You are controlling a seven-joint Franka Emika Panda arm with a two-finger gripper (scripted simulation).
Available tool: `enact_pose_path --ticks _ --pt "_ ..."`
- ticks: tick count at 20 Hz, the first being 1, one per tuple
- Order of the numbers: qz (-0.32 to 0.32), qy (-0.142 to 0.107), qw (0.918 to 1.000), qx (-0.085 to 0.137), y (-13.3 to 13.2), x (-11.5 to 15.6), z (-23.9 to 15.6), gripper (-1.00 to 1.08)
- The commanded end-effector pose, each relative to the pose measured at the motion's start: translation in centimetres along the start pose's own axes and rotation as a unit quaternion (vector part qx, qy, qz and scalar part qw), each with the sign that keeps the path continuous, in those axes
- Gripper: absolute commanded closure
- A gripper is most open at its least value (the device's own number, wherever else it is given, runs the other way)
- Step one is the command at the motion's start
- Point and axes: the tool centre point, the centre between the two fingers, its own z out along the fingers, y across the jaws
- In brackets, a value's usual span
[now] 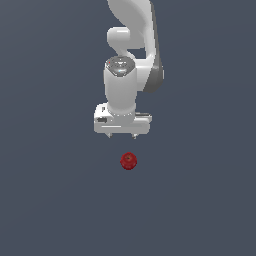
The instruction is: Pick up the object and move it to a goal position.
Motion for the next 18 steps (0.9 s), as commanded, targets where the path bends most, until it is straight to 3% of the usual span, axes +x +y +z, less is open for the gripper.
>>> enact_pose_path --ticks 1,10,18 --pt "0.000 0.000 1.0000 0.000 0.0 0.0 0.0 -0.92" --pt "-0.039 0.003 0.9992 -0.007 -1.8 0.5 -0.9 -0.92" --pt "-0.050 0.003 0.9987 -0.006 -1.8 0.7 -0.5 -0.92"
